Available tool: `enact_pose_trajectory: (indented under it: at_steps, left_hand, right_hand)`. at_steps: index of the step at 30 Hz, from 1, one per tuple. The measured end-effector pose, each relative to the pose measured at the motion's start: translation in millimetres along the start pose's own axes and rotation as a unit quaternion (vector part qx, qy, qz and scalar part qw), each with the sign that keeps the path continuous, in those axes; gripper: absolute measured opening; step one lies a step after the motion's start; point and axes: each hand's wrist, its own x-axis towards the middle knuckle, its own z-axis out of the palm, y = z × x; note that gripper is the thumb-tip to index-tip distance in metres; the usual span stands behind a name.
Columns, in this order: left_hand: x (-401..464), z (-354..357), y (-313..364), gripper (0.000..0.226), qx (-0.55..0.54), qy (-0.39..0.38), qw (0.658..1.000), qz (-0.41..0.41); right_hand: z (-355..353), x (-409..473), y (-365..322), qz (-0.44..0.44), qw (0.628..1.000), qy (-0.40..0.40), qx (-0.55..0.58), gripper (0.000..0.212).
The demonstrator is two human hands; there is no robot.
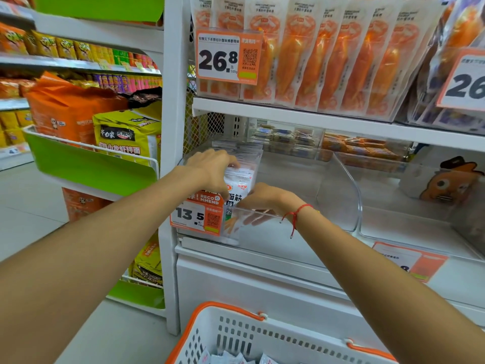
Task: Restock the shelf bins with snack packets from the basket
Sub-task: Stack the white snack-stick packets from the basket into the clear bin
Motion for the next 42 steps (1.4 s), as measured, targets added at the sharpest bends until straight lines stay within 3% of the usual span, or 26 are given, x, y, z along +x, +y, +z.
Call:
enact_pose_trajectory:
  at_steps: [2, 4, 7, 10, 12, 17, 21, 26, 31, 34, 38, 42]
  left_hand:
    - [-4.9, -2.4, 1.2, 0.074, -0.029, 0.02, 0.999, -0.005]
    - [-12.3, -4.6, 2.5, 0.059, -0.079, 0.068, 0.994, -0.017]
    - [-29.0, -7.3, 7.8, 0.037, -0.203, 0.153, 0.966, -0.043]
    - [-55.5, -9.9, 23.4, 0.023, -0.326, 0.203, 0.921, -0.064]
    - [-73.4, -1.1, 34.7, 0.017, -0.384, 0.192, 0.9, -0.073]
    - [-126.1, 52.3, 63.1, 0.018, -0.467, 0.079, 0.877, -0.083]
    - [-174.3, 114.7, 86.1, 0.012, -0.469, 0.015, 0.873, -0.132]
    - [-221.2, 205.7, 111.0, 0.016, -0.491, -0.122, 0.839, -0.201]
    - [-264.6, 265.6, 116.2, 0.036, -0.297, -0.278, 0.879, -0.247]
    - [-282.8, 279.2, 117.2, 0.044, -0.202, -0.358, 0.874, -0.26]
    - [-296.6, 286.5, 124.6, 0.056, -0.128, -0.332, 0.886, -0.296]
    - [-300.7, 289.2, 129.7, 0.078, -0.138, -0.324, 0.873, -0.338]
  right_hand:
    - [-2.2, -9.5, 6.5, -0.027, 0.997, 0.064, 0.021, 0.057]
    - [-2.7, -22.8, 12.0, -0.081, 0.985, 0.153, 0.02, 0.059]
    - [-1.7, -50.5, 19.3, -0.172, 0.947, 0.264, 0.056, 0.033]
    - [2.0, -81.2, 30.1, -0.225, 0.924, 0.294, 0.097, 0.011]
    - [8.1, -100.1, 40.9, -0.235, 0.929, 0.268, 0.104, 0.005]
    - [41.8, -127.1, 95.2, -0.213, 0.963, 0.145, 0.08, 0.01]
    - [87.4, -140.4, 152.2, -0.135, 0.988, 0.041, 0.058, 0.016]
    - [162.7, -143.4, 213.0, -0.043, 0.998, -0.037, 0.032, 0.022]
    - [250.3, -147.6, 264.8, -0.006, 0.99, -0.122, -0.076, 0.033]
    - [280.4, -156.2, 282.9, -0.043, 0.971, -0.148, -0.181, 0.051]
    - [286.2, -156.7, 287.1, -0.073, 0.949, -0.085, -0.293, 0.062]
    - [280.7, -151.5, 290.9, -0.084, 0.922, -0.088, -0.368, 0.066]
